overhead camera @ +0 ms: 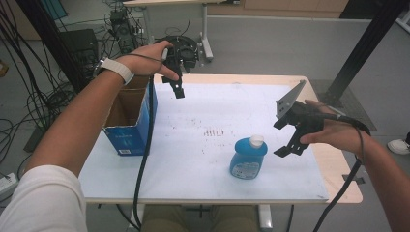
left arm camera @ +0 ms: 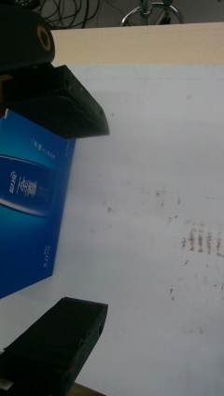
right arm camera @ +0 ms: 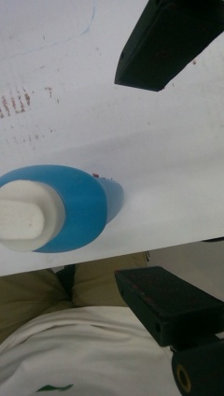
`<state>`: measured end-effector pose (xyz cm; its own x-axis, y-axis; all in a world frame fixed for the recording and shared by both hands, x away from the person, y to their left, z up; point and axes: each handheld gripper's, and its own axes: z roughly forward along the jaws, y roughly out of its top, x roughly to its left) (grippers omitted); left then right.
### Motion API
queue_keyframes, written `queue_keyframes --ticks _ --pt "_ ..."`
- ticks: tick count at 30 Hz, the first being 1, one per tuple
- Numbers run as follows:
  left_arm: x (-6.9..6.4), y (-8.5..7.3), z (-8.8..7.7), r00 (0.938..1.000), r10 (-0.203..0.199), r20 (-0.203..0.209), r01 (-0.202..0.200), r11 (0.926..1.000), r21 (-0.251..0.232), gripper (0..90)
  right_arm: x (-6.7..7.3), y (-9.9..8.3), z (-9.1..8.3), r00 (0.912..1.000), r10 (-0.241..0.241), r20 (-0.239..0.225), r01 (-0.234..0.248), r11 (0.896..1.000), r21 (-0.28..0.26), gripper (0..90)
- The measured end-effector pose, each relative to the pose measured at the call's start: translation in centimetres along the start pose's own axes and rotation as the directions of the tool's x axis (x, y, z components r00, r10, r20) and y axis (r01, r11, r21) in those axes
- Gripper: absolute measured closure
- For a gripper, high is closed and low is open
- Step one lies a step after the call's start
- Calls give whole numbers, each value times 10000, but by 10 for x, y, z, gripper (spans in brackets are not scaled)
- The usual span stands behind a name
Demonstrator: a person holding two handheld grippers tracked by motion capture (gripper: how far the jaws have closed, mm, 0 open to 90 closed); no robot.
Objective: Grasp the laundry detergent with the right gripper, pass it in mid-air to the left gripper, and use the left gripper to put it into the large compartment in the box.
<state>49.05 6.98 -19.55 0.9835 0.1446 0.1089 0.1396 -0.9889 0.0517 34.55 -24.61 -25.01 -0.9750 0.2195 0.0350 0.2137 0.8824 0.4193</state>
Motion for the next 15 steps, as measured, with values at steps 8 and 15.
queue_keyframes --ticks 8,15 --pt "0 1 0 10000 7 -12 -7 10000 -32 132 2 0 -2 9999 -69 137 69 10000 -3 64" --pt "-2 1 0 10000 29 -32 -29 10000 -76 132 3 -1 -2 9998 -122 176 123 9999 -67 60"
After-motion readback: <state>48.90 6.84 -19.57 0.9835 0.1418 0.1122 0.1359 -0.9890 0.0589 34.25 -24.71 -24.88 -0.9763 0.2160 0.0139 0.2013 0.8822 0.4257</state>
